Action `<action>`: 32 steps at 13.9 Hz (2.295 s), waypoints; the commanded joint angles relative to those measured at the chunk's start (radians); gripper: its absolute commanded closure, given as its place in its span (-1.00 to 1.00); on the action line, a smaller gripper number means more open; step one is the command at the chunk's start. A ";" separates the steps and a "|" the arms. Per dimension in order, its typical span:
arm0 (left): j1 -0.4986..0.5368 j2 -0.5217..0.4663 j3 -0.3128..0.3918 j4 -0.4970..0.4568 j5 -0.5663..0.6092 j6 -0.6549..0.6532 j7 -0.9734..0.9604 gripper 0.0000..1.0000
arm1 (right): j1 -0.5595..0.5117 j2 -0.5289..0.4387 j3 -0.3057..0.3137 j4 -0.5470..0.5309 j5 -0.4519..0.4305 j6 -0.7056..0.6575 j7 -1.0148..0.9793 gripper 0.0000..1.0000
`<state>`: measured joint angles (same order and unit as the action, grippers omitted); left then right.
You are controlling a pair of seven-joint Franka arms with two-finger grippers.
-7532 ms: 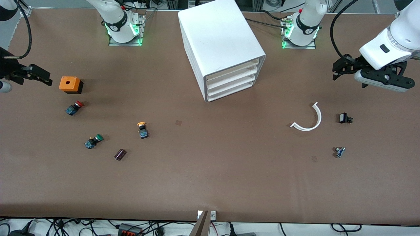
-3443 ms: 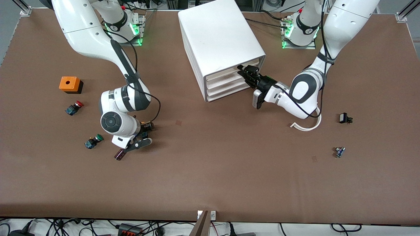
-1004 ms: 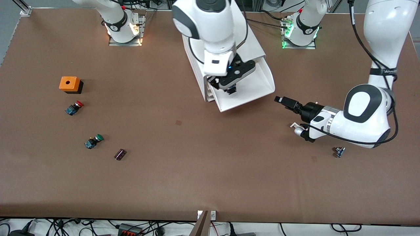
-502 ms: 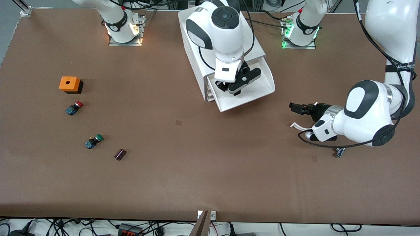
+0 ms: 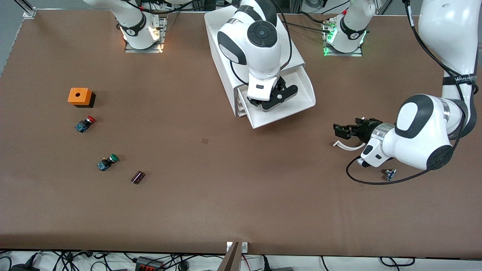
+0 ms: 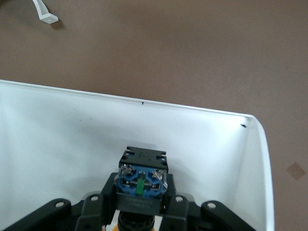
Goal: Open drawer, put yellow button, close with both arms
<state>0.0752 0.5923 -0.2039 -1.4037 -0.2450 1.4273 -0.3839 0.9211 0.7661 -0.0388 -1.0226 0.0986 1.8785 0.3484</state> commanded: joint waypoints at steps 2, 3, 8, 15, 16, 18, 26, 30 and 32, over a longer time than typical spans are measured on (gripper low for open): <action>-0.002 0.049 0.000 0.071 0.026 -0.007 -0.007 -1.00 | 0.018 0.027 0.000 0.029 0.021 -0.002 0.044 1.00; -0.005 0.049 0.000 0.071 0.027 -0.007 -0.007 -1.00 | 0.018 0.027 0.000 0.029 0.024 -0.002 0.047 0.99; -0.017 0.046 -0.017 0.074 0.128 -0.004 -0.013 -1.00 | 0.010 0.004 -0.007 0.071 0.024 -0.022 0.108 -1.00; -0.051 -0.005 -0.020 0.065 0.135 0.119 -0.021 -1.00 | -0.255 -0.076 -0.015 0.113 0.012 -0.160 0.081 -1.00; -0.076 -0.015 -0.020 0.065 0.135 0.140 -0.023 -1.00 | -0.309 -0.076 -0.015 0.108 0.012 -0.166 0.051 -1.00; -0.132 -0.043 -0.020 0.057 0.174 0.191 -0.091 -1.00 | -0.434 -0.076 -0.015 0.108 0.013 -0.192 -0.041 -1.00; -0.297 -0.150 -0.055 -0.163 0.177 0.511 -0.438 -1.00 | -0.766 -0.105 -0.026 0.108 0.023 -0.347 -0.241 -1.00; -0.321 -0.215 -0.064 -0.308 0.179 0.608 -0.461 -1.00 | -0.838 -0.215 -0.026 0.023 0.021 -0.361 -0.250 -1.00; -0.337 -0.216 -0.069 -0.313 0.177 0.602 -0.463 -1.00 | -0.887 -0.335 -0.018 -0.120 0.021 -0.341 -0.255 -1.00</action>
<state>-0.2528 0.4273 -0.2675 -1.6553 -0.0924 2.0096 -0.8291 0.0824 0.5797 -0.0787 -0.9605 0.1069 1.5230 0.1077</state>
